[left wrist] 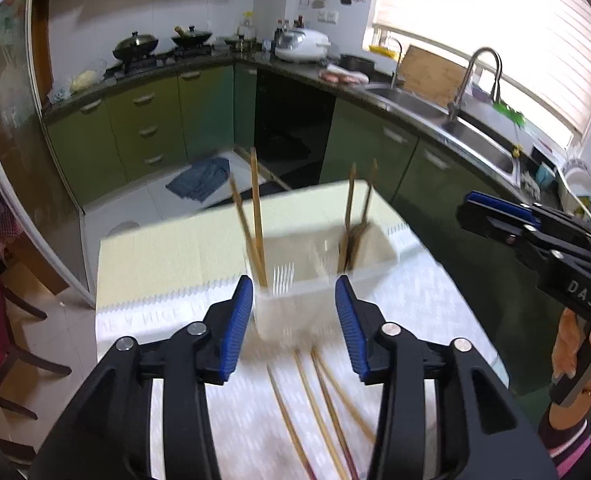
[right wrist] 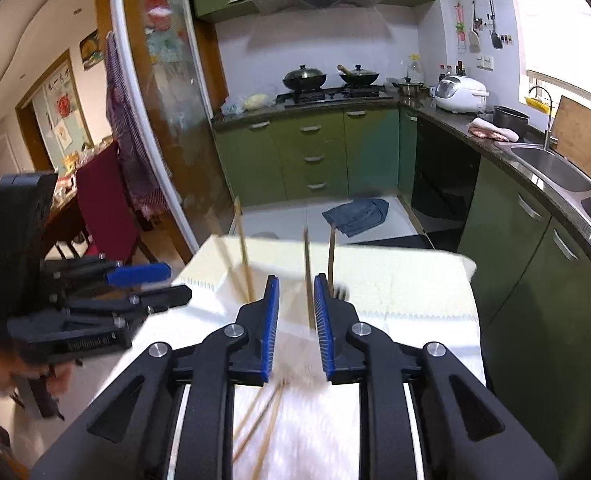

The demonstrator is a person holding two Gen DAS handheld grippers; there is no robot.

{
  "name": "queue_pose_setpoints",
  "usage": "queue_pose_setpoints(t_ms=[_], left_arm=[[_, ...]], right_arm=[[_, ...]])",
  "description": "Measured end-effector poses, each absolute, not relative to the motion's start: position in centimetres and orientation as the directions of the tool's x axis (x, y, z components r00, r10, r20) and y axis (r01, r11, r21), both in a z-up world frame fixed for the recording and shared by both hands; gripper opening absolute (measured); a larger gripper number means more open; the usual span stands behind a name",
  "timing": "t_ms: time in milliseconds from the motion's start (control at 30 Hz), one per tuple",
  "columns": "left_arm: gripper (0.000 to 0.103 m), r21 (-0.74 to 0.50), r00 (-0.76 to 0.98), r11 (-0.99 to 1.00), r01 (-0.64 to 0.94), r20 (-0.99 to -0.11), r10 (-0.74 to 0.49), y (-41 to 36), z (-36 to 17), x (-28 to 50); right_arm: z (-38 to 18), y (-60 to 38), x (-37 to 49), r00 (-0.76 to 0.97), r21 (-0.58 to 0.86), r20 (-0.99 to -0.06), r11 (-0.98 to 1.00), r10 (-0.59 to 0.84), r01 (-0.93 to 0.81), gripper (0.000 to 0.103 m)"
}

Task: Organize utensils
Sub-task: 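Lift both chopsticks upright, carry them over the white holder and open both tools, then move both open tools back over the remaining chopsticks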

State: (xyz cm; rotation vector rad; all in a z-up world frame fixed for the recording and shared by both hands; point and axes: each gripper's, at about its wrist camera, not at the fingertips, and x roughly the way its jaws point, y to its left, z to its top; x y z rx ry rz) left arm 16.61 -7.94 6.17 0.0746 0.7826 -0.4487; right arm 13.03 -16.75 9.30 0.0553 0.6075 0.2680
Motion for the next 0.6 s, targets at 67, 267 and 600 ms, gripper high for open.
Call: queue_pose_setpoints(t_ms=[67,267,600], left_arm=[[0.045,-0.111,0.58,0.905,0.41,-0.735,-0.353,-7.5,4.0,15.4],[0.048,-0.127,0.373,0.923,0.363,-0.888,-0.269,-7.4,-5.8,14.3],[0.027,-0.092,0.288,0.956,0.277,-0.942,-0.174,-8.2,-12.6,15.3]], right_arm=[[7.4,-16.9,11.1,0.769,0.126,-0.58,0.962,0.269,-0.241,0.02],[0.3,-18.0,7.9,0.682,0.156,-0.679,0.962,0.269,-0.224,0.033],[-4.5,-18.4,7.8,0.622,0.152,-0.746,0.97,0.237,-0.188,0.033]])
